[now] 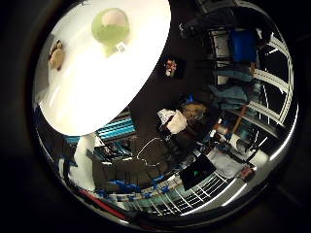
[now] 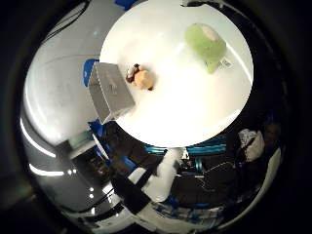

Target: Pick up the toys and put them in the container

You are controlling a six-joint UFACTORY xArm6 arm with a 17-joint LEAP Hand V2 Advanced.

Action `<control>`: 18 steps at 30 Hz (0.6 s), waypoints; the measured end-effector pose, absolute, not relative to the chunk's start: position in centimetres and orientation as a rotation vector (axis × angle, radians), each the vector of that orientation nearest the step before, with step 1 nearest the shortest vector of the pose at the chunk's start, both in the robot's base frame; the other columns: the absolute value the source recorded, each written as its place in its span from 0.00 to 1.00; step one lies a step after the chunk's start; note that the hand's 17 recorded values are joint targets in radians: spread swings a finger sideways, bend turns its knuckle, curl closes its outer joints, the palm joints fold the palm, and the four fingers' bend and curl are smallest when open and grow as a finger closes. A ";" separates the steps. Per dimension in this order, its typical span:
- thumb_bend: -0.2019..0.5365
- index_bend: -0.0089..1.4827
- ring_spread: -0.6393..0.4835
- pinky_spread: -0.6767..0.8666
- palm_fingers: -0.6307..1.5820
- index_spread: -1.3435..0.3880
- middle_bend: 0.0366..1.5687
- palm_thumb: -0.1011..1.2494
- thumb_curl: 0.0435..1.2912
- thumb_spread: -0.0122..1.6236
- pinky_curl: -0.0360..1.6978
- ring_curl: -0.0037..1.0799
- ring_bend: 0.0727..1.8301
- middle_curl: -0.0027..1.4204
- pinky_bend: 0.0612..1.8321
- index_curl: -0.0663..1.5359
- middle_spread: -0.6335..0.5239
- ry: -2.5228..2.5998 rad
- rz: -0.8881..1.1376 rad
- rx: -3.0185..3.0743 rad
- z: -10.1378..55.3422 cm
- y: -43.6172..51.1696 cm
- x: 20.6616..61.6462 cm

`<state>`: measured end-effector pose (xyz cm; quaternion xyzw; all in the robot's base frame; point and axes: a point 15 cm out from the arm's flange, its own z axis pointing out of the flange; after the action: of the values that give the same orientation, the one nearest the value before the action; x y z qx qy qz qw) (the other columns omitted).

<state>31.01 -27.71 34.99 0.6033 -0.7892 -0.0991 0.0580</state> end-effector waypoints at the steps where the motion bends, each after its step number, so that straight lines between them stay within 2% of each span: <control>1: 0.24 0.11 0.83 0.74 0.32 0.65 0.10 0.20 0.17 0.63 0.20 0.24 0.11 0.22 0.22 0.21 0.73 -2.397 -0.300 1.821 34.9 -28.0 31.3; 9: 0.24 0.12 0.84 0.74 0.32 0.65 0.10 0.21 0.17 0.64 0.20 0.24 0.11 0.22 0.22 0.22 0.73 -2.453 -0.347 1.773 33.5 -28.2 32.7; 18: 0.25 0.12 0.84 0.75 0.33 0.66 0.10 0.25 0.17 0.67 0.19 0.24 0.11 0.22 0.22 0.22 0.73 -2.490 -0.352 1.703 32.1 -29.3 35.9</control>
<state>35.89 -29.30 32.12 0.5601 -0.8187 -0.1157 0.0522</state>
